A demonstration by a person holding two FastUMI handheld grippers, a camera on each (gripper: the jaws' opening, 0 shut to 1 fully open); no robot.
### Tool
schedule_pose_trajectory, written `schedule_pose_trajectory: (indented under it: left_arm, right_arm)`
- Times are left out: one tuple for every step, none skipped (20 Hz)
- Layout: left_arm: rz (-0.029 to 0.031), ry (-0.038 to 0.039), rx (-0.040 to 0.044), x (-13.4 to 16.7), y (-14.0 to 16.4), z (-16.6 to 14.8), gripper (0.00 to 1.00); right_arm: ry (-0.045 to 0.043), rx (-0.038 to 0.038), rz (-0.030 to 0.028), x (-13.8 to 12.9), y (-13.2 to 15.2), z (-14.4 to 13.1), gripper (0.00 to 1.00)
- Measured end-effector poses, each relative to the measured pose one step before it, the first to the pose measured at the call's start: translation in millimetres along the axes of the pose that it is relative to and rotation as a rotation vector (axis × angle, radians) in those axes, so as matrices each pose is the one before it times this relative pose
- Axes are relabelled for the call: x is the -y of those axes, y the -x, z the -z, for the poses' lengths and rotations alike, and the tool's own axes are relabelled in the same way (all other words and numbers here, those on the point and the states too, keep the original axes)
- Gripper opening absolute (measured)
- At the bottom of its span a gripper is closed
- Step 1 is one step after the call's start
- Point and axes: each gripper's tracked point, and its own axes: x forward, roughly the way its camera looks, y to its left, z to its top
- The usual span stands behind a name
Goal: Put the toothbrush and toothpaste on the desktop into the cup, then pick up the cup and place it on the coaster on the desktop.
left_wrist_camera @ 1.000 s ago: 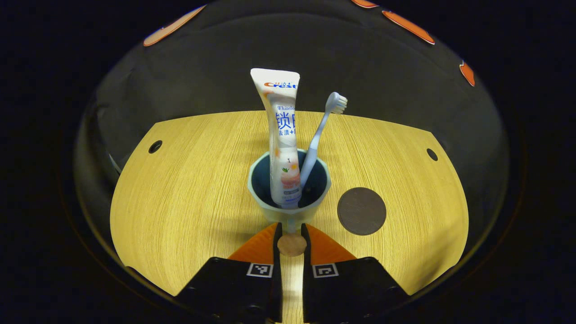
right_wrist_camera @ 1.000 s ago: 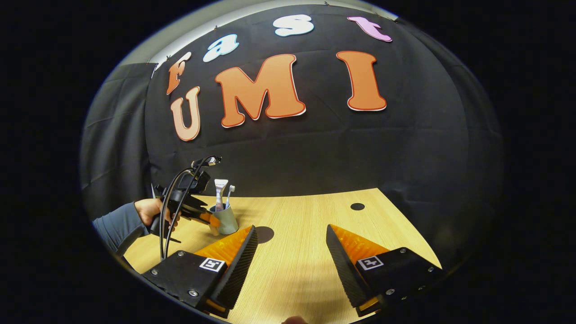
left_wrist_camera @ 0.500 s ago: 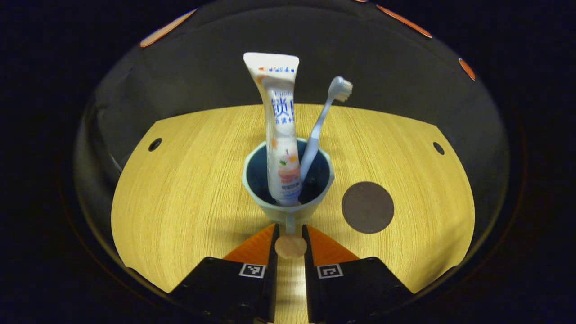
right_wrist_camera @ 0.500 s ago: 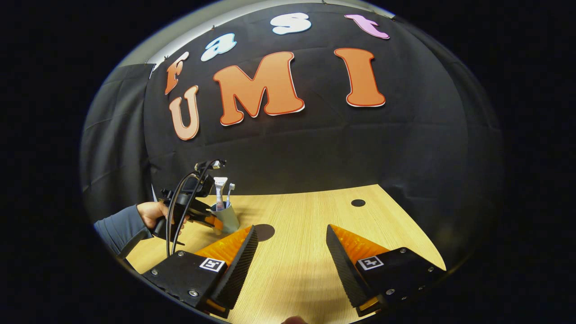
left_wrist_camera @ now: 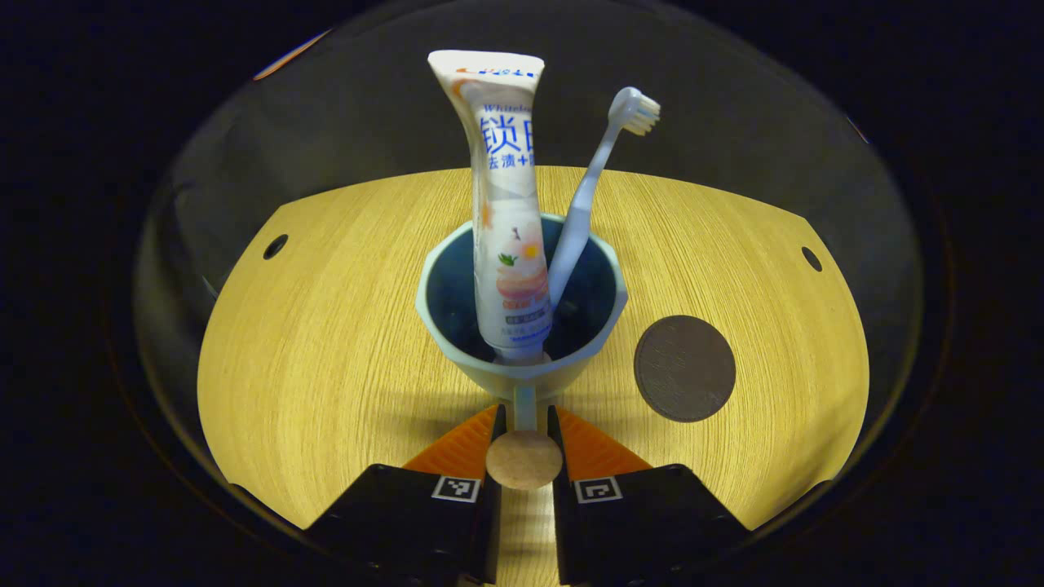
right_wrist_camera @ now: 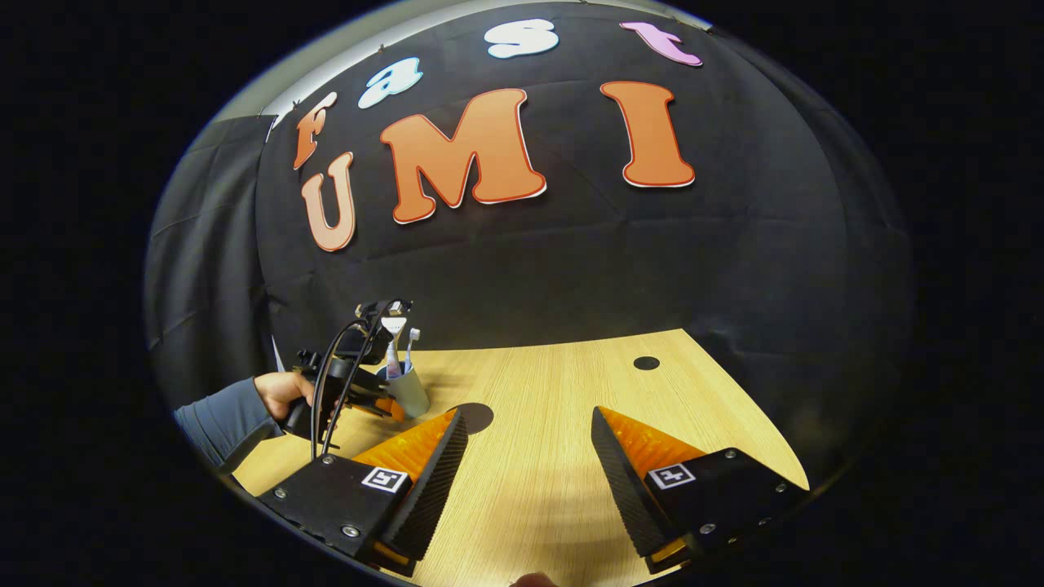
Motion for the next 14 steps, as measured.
schedule_pose_trajectory:
  left_arm:
    - [-0.00266,-0.01679,0.01181,0.38,1.46,-5.30,0.28]
    - [-0.00500,-0.01029,0.01409,0.13,1.07,-4.81,0.31]
    - [-0.00492,-0.00784,-0.00518,0.53,-0.70,-1.77,0.31]
    - [-0.00461,-0.00601,0.00317,-0.25,1.78,0.64,0.33]
    - [-0.00407,-0.00309,0.00217,-0.43,-0.66,0.82,0.33]
    - [0.00383,0.01250,0.00591,-0.43,0.92,0.94,0.34]
    - [0.01113,0.01168,0.01614,-1.40,-1.26,-0.34,0.29]
    - [0.00463,0.00661,0.00294,-1.66,1.44,1.77,0.26]
    - [0.00478,0.00225,0.00303,-1.69,-0.09,-1.65,0.24]
    - [0.00567,0.00679,0.00367,-0.45,-1.48,0.08,0.22]
    - [0.00599,-0.00165,0.00132,-0.94,1.78,-0.21,0.27]
    - [0.00501,0.00967,0.01012,-0.19,-0.51,0.13,0.18]
    - [0.01076,0.00797,0.00451,0.60,-1.64,0.44,0.19]
    - [0.00566,0.00723,0.00487,1.72,2.29,-1.09,0.17]
  right_arm:
    - [0.00582,-0.00236,0.00000,-0.15,-0.58,0.26,0.92]
    - [0.00159,-0.00311,-0.00079,-0.91,-0.23,0.86,0.92]
    - [-0.00113,-0.00112,-0.00551,-1.20,0.33,-0.40,0.92]
    - [-0.00074,-0.00158,-0.00269,-2.02,-0.41,0.39,0.92]
    - [0.00148,0.00301,-0.00206,-1.03,-0.24,-0.95,0.92]
    - [0.00269,0.00077,0.00004,-0.04,0.30,0.51,0.92]
    - [0.00040,-0.00025,0.00227,1.29,-0.94,0.11,0.92]
    - [-0.00065,-0.00149,0.00195,1.36,-0.81,-0.23,0.92]
    - [-0.00167,-0.00263,0.00336,0.16,-0.51,0.60,0.92]
    - [-0.00180,-0.00129,0.00027,-0.05,0.35,0.59,0.92]
    - [-0.00239,-0.00131,0.00219,0.40,-0.07,0.46,0.92]
    - [-0.00259,0.00038,-0.00002,0.66,0.42,0.72,0.92]
    - [-0.00128,-0.00242,0.00025,-0.09,0.32,0.99,0.92]
    - [-0.00029,0.00025,0.00030,0.00,0.10,0.41,0.92]
